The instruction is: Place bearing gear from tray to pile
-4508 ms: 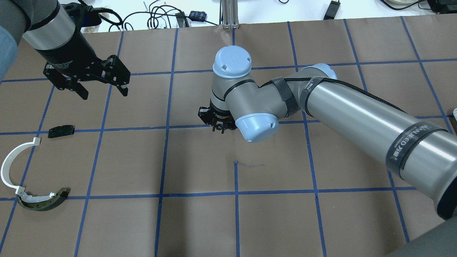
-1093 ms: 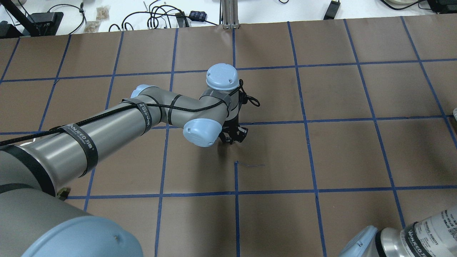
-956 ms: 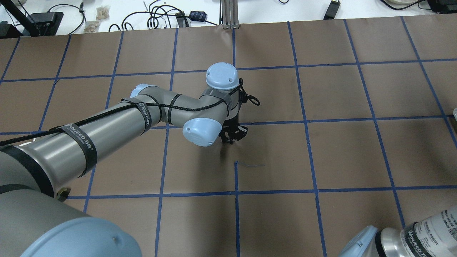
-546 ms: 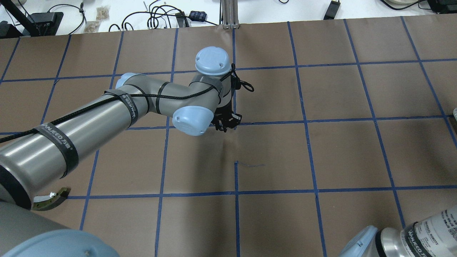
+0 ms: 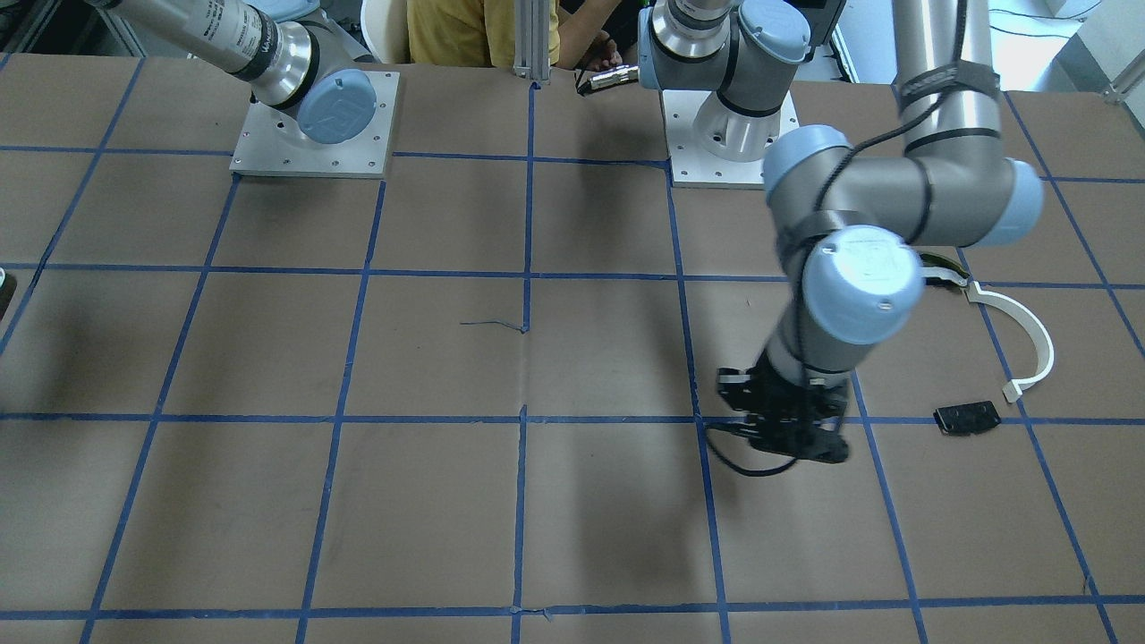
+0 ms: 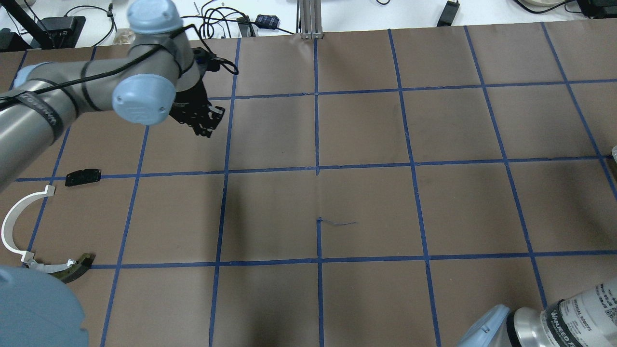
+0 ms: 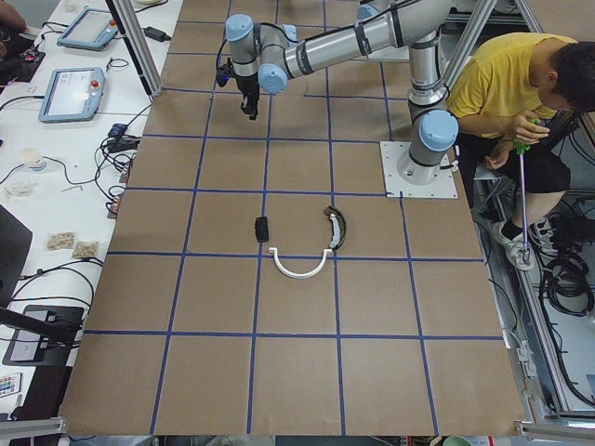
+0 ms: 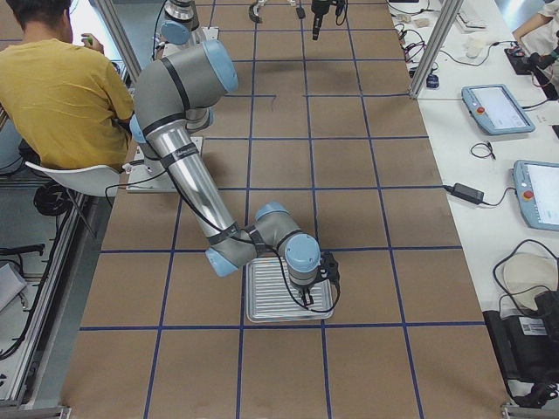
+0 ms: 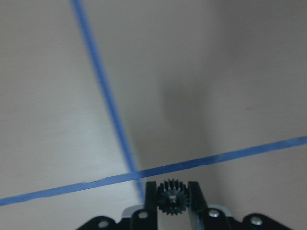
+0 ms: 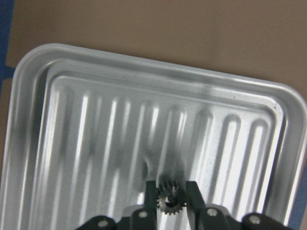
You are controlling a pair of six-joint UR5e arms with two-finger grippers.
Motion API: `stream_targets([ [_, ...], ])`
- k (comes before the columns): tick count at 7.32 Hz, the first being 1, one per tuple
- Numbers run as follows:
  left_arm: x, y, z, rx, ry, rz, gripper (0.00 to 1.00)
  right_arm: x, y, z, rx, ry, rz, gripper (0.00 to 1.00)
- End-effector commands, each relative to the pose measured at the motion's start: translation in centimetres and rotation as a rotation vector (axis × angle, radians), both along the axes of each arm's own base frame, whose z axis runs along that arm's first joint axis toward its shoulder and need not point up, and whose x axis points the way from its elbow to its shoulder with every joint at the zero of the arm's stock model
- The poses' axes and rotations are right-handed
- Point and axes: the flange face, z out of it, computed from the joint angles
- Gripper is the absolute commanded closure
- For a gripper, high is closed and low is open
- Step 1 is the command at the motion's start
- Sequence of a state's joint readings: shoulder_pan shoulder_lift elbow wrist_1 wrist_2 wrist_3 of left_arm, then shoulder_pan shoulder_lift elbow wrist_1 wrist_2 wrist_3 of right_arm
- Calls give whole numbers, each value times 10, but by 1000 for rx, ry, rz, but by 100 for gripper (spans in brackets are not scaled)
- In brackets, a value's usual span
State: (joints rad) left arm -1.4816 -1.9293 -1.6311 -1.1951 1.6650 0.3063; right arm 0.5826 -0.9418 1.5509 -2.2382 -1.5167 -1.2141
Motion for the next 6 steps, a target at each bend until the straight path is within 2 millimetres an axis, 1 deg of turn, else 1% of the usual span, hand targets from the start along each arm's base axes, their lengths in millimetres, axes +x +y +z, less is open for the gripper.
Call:
stream_targets([
  [1,186,19,5,47,-3,16,100,3,-3,17,-8,27,-4,91],
  [2,261,46,-8,73,26,42,100,8,-7,40,-18,34,-37,92],
  [3,319,74,-27,100,53,86,100,28,-22,47,-20,27,-48,92],
  [4,355,91,-41,111,67,128,100,56,-43,60,-33,34,-54,93],
  [5,365,101,-61,135,92,137,100,103,-66,87,-46,32,-85,93],
  [6,366,102,-77,137,95,113,100,161,-87,115,-35,10,-116,93],
])
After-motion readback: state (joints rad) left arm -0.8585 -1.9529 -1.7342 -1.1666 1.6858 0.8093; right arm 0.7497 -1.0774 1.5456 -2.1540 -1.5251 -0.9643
